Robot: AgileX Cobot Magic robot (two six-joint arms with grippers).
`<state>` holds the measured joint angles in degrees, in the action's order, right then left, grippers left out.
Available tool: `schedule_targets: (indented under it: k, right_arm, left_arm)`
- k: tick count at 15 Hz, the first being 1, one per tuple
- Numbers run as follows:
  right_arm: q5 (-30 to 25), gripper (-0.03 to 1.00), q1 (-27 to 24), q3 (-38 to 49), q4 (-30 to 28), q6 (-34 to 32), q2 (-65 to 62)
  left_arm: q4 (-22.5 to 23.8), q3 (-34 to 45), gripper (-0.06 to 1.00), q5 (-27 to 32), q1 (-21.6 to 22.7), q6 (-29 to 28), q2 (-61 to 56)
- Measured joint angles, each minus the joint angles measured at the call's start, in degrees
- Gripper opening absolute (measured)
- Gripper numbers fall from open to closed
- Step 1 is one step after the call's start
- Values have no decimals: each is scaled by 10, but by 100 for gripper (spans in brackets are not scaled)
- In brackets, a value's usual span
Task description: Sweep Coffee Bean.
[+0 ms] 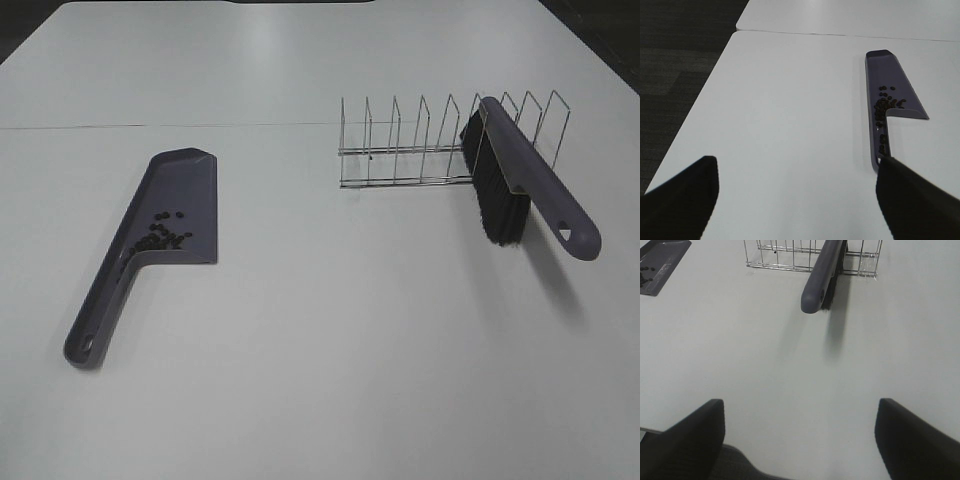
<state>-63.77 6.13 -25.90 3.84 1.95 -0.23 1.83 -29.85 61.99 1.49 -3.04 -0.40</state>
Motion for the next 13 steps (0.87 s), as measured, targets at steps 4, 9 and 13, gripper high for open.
schedule_targets:
  k: [4,9,13]
  right_arm:
    - [0,72,0,0,0,0,0]
    - [0,72,0,0,0,0,0]
    - [0,72,0,0,0,0,0]
  left_arm:
    - [0,0,79,0,0,0,0]
    - [0,0,79,0,0,0,0]
    - [0,0,79,0,0,0,0]
